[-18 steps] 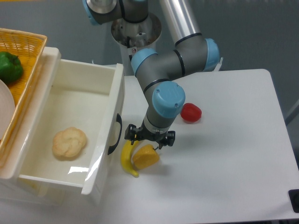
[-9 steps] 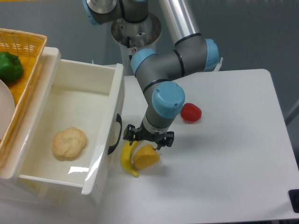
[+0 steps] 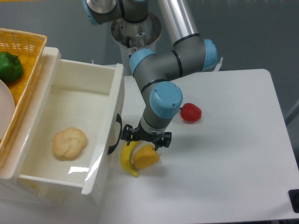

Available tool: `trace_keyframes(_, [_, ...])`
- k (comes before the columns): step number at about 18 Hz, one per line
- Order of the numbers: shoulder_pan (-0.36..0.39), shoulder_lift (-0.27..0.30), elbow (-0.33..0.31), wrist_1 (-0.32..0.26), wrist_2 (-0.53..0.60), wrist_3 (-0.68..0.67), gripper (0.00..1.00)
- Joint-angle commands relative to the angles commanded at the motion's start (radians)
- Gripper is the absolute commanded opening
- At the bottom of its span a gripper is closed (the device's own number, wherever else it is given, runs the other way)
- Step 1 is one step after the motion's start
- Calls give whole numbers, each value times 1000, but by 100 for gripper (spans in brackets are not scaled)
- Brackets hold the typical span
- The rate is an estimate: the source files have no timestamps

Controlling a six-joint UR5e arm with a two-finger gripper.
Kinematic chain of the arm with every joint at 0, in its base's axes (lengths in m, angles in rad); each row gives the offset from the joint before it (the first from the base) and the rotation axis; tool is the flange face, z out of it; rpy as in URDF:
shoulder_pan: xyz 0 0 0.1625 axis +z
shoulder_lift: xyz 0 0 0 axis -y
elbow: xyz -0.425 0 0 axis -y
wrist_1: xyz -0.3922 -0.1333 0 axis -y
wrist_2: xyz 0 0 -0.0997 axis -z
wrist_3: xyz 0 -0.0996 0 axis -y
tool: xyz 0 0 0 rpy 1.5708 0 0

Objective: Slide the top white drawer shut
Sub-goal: 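Lower the gripper against the drawer front beside its black handle, then push the drawer front with the gripper into the cabinet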

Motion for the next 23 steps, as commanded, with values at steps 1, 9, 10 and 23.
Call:
trace_keyframes(1, [0, 0, 0, 0, -2, 0, 100])
trace_keyframes(9, [-9, 8, 0, 0, -21, 0, 100])
trace_keyframes(10, [-9, 8, 0, 0, -23, 0, 100])
trace_keyframes(23, [-46, 17, 0, -2, -54, -6, 100])
